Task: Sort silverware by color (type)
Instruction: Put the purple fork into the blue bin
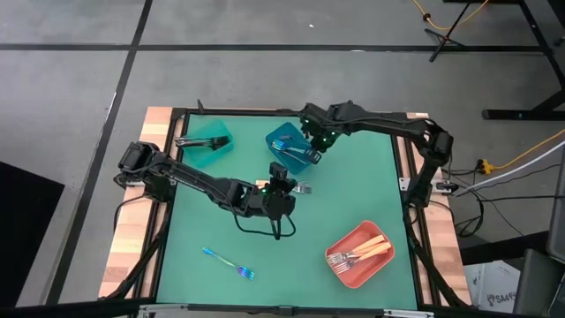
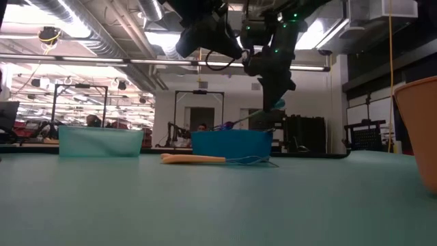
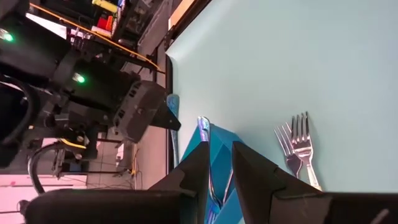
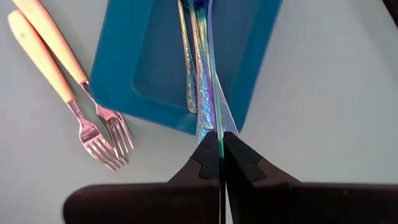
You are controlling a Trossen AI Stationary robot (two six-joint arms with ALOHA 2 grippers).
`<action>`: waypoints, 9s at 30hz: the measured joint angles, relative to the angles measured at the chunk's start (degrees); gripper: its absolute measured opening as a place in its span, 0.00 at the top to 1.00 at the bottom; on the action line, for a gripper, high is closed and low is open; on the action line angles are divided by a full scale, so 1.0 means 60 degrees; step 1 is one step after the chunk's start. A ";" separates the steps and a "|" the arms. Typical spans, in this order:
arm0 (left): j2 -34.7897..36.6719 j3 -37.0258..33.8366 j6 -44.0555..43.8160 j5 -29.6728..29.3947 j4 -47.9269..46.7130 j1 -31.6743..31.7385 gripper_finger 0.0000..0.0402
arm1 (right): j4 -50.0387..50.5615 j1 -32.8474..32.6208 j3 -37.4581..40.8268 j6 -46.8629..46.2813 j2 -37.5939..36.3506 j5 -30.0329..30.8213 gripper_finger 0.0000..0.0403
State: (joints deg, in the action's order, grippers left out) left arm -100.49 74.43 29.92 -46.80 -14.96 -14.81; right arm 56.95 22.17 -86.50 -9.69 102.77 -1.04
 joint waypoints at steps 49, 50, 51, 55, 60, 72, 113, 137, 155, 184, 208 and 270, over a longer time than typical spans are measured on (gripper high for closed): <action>0.0000 0.0000 -0.1972 0.2218 -0.0007 -0.0122 0.84 | -0.1275 0.0000 0.0000 -0.0005 0.0993 0.0000 1.00; 0.0000 0.0000 -0.1971 0.2218 -0.0005 -0.0145 0.84 | -0.1275 0.0000 0.0000 -0.0005 0.0993 0.0003 1.00; 0.0000 0.0000 -0.1972 0.2218 -0.0006 -0.0165 0.84 | -0.1275 0.0000 0.0000 -0.0005 0.0990 0.0000 1.00; 0.0000 0.0000 -0.1972 0.2218 -0.0004 -0.0240 0.84 | -0.1275 0.0000 0.0000 -0.0005 0.0990 0.0000 1.00; 0.0000 0.0000 -0.1983 0.2218 -0.0005 -0.0248 0.84 | -0.1271 0.0000 0.0000 -0.0005 0.0990 0.0002 1.00; 0.0000 0.0000 -0.1998 0.2217 -0.0007 -0.0248 0.84 | -0.1268 -0.0003 0.0000 -0.0005 0.0978 0.0004 0.82; 0.0000 0.0004 -0.6406 0.4437 -0.1995 -0.1583 0.84 | -0.1268 -0.0004 0.0000 -0.0005 0.0975 0.0004 0.79; 0.0000 -0.0250 -1.1547 0.7398 -0.5108 -0.4276 0.84 | -0.1268 -0.0004 0.0000 -0.0005 0.0975 0.0004 0.79; -0.0004 -0.1814 -1.2671 0.7387 -0.4256 -0.4696 0.84 | -0.1268 -0.0004 0.0000 -0.0001 0.0975 0.0004 0.79; -0.0710 -0.1829 -1.1633 0.6476 -0.3545 -0.4703 0.84 | -0.1275 -0.0007 0.0000 -0.0003 0.0975 0.0004 0.79; -0.1089 -0.1800 -1.1633 0.6429 -0.3570 -0.4699 0.93 | -0.1250 -0.0004 0.0000 0.0002 0.0498 0.0087 0.79; -0.1137 -0.1843 -1.2970 0.2281 -0.0018 -0.2487 0.96 | 0.0251 -0.5818 0.3982 -0.2309 -0.6014 0.5386 0.79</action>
State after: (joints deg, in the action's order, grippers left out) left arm -107.31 63.37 -47.90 -33.12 -15.07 -29.73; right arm 58.46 -12.73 -62.61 -23.54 66.68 31.28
